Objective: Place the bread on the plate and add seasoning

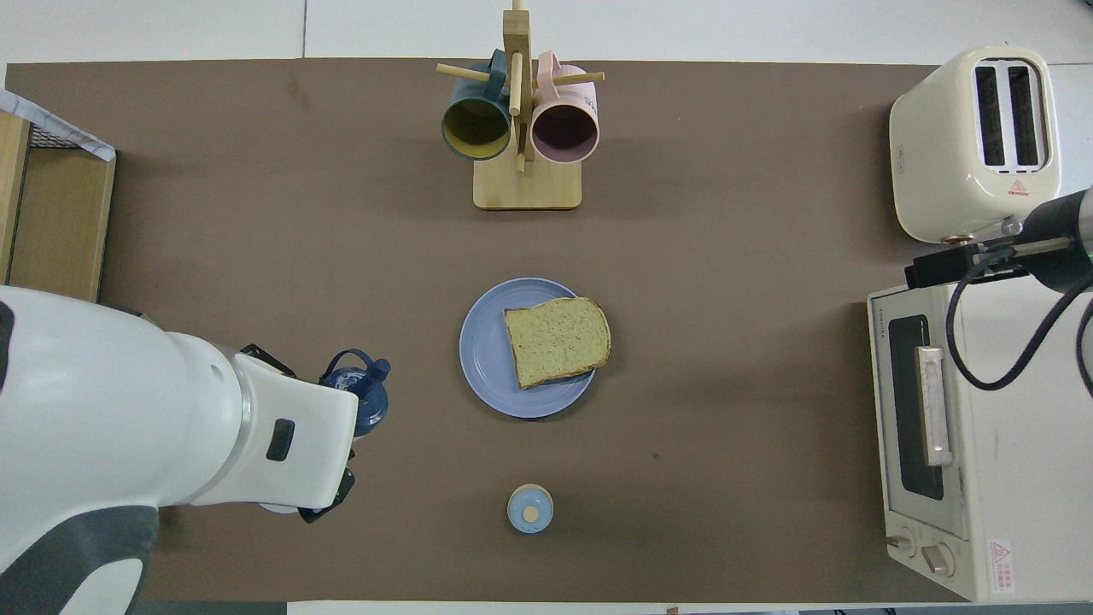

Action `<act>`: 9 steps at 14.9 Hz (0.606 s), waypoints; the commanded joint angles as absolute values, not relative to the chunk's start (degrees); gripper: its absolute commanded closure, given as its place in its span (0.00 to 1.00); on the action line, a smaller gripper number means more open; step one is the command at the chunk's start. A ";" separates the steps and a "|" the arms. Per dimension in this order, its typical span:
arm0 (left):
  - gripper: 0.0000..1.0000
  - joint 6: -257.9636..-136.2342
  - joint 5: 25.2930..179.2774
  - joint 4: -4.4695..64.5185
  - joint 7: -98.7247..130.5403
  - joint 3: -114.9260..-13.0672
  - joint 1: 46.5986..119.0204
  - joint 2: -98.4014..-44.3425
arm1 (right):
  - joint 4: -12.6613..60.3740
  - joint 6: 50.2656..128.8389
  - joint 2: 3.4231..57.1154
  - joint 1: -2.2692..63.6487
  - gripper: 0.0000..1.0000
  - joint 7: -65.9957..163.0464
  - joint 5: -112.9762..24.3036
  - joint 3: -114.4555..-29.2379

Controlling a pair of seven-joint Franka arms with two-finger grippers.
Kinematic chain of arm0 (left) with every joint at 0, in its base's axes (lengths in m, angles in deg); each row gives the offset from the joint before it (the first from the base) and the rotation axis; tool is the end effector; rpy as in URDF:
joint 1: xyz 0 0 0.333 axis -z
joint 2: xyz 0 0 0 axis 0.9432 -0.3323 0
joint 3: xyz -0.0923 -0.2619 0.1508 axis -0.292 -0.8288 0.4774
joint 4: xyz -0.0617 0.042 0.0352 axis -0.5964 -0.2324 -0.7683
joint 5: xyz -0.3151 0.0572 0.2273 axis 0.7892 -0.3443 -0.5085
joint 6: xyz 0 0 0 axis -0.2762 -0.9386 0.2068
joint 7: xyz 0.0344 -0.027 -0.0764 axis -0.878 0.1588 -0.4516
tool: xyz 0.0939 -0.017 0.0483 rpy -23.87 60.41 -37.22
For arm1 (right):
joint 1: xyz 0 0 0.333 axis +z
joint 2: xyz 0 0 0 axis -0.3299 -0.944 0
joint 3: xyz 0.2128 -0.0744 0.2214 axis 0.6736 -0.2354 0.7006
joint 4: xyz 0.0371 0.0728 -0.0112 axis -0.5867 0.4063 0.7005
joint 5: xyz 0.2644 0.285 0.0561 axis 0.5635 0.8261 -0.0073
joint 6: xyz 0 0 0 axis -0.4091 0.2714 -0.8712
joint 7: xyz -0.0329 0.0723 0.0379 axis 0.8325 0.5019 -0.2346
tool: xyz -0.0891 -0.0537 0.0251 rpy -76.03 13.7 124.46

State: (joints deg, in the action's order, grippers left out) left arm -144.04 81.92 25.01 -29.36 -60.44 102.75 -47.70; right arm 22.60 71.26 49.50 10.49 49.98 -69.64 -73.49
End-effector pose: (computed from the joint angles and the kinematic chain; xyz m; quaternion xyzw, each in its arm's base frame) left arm 0.3932 -0.2528 0.6253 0.8570 -0.5115 -0.0457 0.0428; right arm 0.5414 -0.0206 0.5747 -0.9979 -0.0481 -0.0106 0.0413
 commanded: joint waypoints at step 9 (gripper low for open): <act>0.56 -140.37 82.51 25.59 -47.69 -59.39 103.47 -45.41 | 7.56 55.44 44.03 11.79 0.00 44.13 -75.37 -74.56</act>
